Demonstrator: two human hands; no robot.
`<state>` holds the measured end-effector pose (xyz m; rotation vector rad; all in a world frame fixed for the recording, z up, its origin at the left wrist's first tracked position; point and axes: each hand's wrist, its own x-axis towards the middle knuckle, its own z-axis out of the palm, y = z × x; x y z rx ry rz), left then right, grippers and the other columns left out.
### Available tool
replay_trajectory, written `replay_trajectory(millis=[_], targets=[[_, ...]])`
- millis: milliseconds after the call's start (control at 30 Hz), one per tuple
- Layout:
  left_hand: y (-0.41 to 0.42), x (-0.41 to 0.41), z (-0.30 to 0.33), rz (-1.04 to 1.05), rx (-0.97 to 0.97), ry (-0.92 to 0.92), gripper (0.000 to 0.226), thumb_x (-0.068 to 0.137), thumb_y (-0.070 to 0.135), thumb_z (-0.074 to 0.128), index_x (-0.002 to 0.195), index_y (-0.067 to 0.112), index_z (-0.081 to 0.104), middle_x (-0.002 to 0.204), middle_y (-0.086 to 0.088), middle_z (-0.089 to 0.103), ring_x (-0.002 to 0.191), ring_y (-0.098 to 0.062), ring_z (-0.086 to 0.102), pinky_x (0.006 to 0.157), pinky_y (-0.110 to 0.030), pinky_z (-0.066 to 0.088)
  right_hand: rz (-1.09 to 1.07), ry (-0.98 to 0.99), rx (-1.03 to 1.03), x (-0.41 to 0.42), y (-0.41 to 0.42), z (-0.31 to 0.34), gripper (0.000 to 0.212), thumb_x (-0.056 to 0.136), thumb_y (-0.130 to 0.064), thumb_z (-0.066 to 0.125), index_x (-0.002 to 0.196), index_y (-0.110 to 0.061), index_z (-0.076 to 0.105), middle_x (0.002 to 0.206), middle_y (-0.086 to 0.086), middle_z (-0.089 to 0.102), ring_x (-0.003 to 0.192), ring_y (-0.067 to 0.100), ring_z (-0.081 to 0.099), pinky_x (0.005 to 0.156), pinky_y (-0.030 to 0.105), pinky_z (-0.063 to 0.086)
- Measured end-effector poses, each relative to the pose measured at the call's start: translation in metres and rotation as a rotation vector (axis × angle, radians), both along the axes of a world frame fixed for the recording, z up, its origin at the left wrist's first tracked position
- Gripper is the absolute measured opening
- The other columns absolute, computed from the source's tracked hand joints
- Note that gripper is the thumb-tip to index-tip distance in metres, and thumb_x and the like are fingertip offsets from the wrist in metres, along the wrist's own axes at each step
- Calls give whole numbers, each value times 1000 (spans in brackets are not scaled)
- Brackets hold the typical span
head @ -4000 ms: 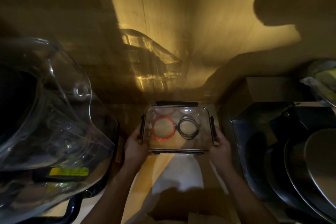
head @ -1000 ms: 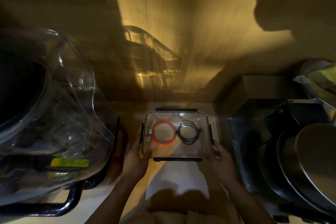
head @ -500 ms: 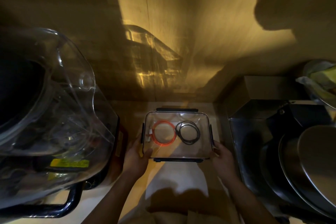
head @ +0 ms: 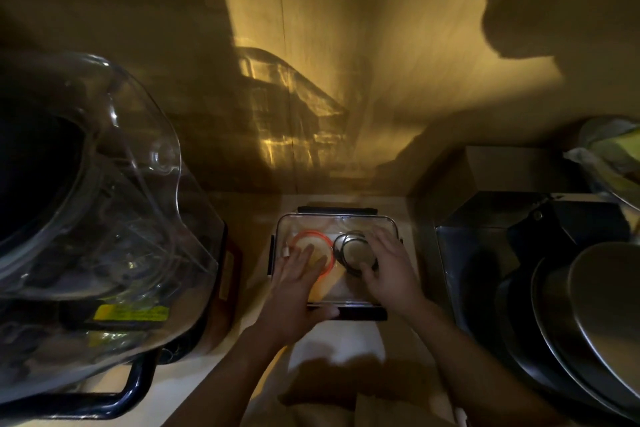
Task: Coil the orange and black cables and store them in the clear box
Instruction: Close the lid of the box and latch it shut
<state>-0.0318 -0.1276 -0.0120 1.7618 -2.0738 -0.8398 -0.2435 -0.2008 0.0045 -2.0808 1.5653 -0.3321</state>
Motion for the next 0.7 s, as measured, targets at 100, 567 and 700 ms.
replay_trajectory(millis=[100,567,700], targets=[[3,0,-6,-36,0,-74,95,74,82,48,152,41,11,163,6,-13,149,-18,-22,119,-42,-16,79,89,35,7,-16,-1,67,93,-29,54,153,-18,24,163,4,19,151,18,9,121,34,2],[0,-4,-4,-13,22,-208,95,75,64,67,146,50,6,163,8,-7,149,-17,-18,117,-34,-19,125,209,99,19,-55,-2,77,91,-45,54,154,-21,16,163,2,16,151,22,7,119,42,1],[1,-5,-4,-15,23,-242,95,76,64,66,151,47,10,163,6,-8,149,-18,-17,119,-37,-16,118,235,164,21,-61,-5,78,89,-46,55,154,-25,16,164,0,14,150,23,4,119,44,1]])
